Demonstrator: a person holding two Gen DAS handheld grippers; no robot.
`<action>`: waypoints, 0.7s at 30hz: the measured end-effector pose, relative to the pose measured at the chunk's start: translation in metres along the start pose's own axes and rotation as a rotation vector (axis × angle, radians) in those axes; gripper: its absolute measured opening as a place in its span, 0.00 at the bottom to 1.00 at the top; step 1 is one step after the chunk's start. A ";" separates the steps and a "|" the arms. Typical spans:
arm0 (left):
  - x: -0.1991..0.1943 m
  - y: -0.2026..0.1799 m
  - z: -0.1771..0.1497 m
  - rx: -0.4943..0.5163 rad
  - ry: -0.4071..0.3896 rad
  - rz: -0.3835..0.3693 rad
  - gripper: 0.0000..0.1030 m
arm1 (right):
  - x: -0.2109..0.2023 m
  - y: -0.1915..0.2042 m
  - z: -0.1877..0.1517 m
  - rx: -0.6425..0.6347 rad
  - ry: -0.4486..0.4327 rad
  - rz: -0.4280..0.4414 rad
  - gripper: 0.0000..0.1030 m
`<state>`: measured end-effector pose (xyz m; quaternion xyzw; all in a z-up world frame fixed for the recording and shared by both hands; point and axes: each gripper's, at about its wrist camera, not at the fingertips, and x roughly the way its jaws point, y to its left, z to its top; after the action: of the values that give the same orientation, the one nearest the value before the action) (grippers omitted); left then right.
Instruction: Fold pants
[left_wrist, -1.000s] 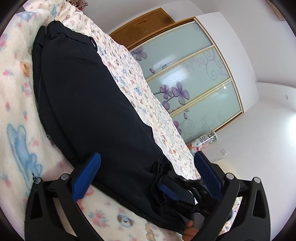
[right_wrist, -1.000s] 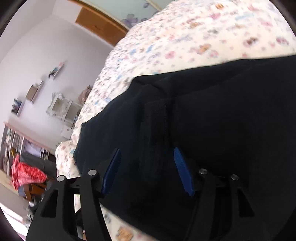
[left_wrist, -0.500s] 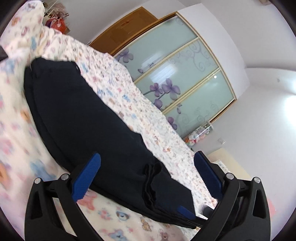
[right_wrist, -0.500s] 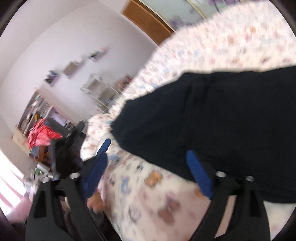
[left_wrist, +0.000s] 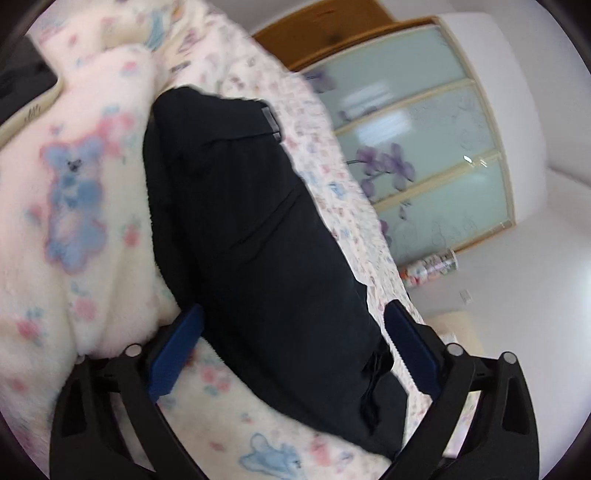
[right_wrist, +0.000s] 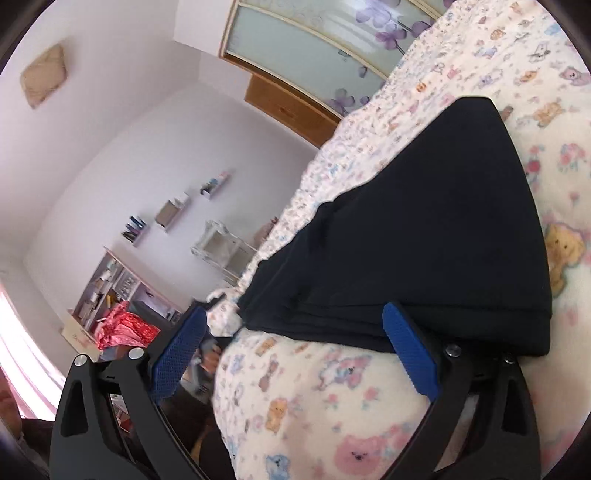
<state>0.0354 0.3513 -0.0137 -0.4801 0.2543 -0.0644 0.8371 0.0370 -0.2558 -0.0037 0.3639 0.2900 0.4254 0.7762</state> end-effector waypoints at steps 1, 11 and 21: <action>0.000 -0.002 -0.001 0.010 0.004 0.004 0.96 | 0.001 0.000 -0.001 -0.004 0.004 -0.003 0.96; 0.001 0.009 0.009 -0.228 0.083 0.059 0.94 | -0.013 -0.008 0.002 0.006 -0.003 0.019 0.98; 0.011 0.002 0.034 -0.268 0.138 -0.015 0.98 | -0.015 -0.013 0.000 0.027 -0.013 0.053 0.99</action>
<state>0.0616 0.3750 -0.0055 -0.5841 0.3139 -0.0691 0.7453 0.0360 -0.2742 -0.0121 0.3847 0.2808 0.4396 0.7615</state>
